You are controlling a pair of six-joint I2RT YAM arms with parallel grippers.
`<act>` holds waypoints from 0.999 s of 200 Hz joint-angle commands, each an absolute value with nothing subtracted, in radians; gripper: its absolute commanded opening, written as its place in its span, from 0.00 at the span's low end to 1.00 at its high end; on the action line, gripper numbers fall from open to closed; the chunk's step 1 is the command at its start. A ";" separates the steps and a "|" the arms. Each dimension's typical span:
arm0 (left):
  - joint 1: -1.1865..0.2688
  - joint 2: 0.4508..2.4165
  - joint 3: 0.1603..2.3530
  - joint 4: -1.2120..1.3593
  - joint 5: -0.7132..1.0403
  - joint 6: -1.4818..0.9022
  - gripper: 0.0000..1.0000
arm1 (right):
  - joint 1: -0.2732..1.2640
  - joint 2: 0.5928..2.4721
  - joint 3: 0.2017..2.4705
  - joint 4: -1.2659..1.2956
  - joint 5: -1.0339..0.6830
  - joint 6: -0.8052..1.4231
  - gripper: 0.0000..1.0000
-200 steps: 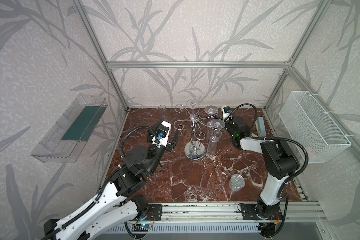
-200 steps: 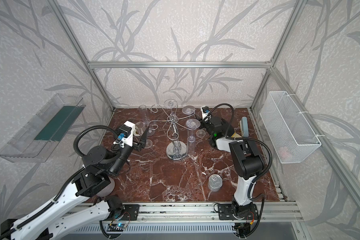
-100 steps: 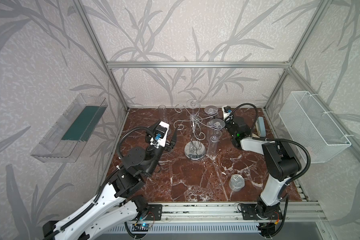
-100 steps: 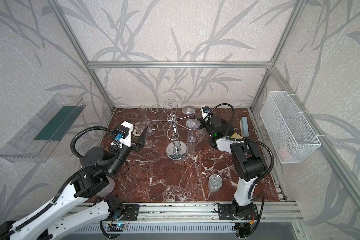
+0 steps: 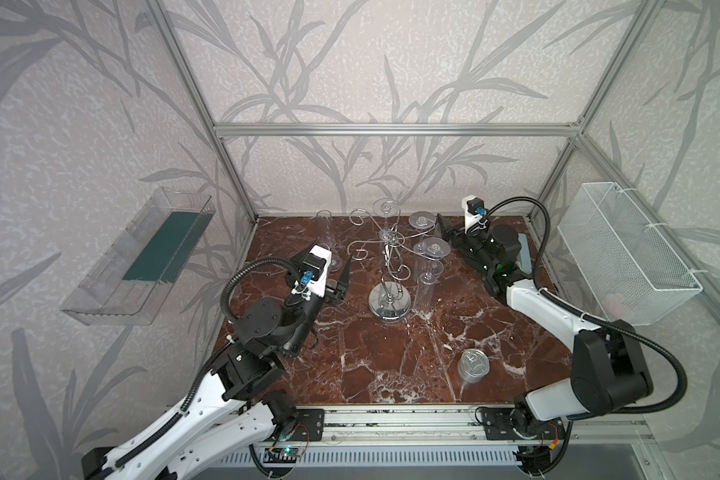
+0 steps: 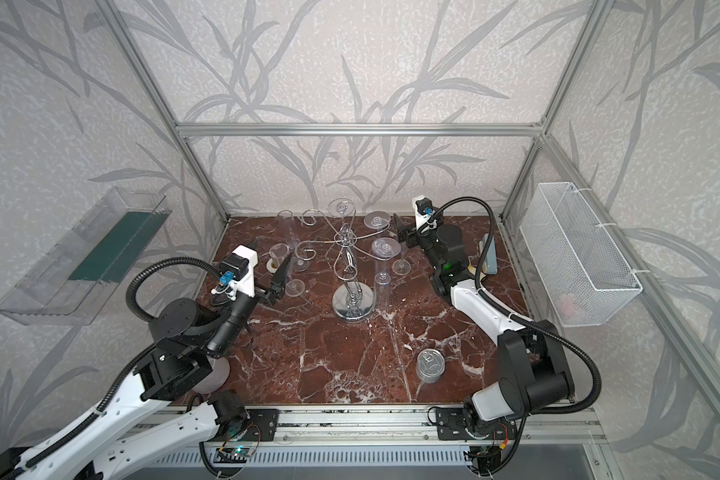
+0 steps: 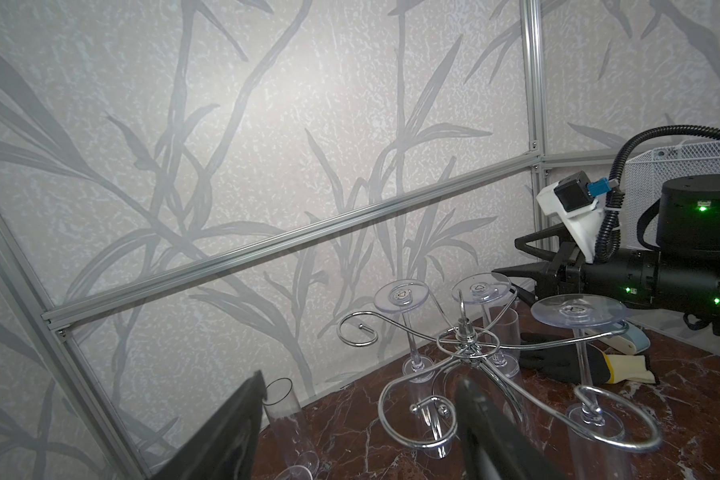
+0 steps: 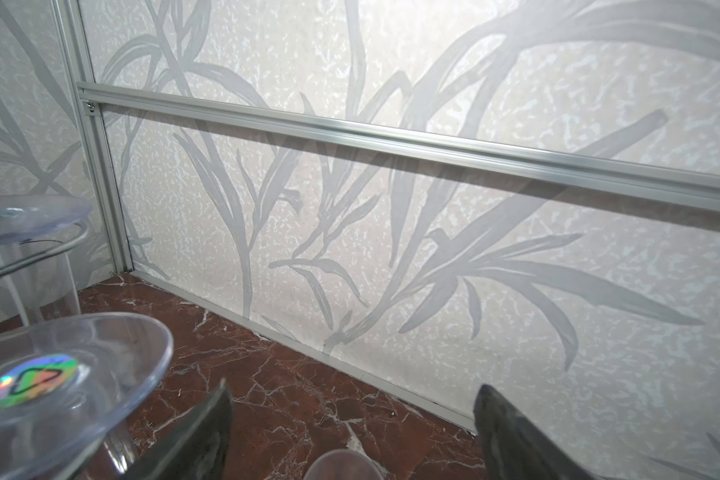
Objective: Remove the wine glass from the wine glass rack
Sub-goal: 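Lower the flute glass upright onto the table and open the right gripper, then move the right gripper back toward the chrome rack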
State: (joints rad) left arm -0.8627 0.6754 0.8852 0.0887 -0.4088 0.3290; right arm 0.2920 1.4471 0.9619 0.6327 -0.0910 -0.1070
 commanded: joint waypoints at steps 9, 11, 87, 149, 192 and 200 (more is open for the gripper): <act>-0.857 0.651 0.882 0.075 -0.393 0.310 0.74 | 0.267 1.315 0.962 0.413 -0.082 -0.099 0.89; -0.857 0.650 0.882 0.072 -0.393 0.309 0.74 | 0.267 1.306 0.962 0.401 -0.075 -0.095 0.89; -0.856 0.653 0.868 0.075 -0.402 0.306 0.74 | 0.233 1.028 1.067 -0.175 -0.082 0.088 0.90; -0.857 0.669 0.862 0.083 -0.392 0.287 0.74 | 0.219 0.981 1.113 -0.331 -0.320 0.351 0.84; -0.857 0.670 0.856 0.084 -0.388 0.272 0.74 | 0.219 1.025 1.129 -0.327 -0.433 0.481 0.78; -0.856 0.670 0.854 0.087 -0.389 0.270 0.74 | 0.219 1.039 1.133 -0.327 -0.461 0.503 0.77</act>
State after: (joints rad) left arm -0.8600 0.6704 0.8719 0.0753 -0.3939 0.2874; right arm 0.2214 1.0107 1.0981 -0.3145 -0.3378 0.3916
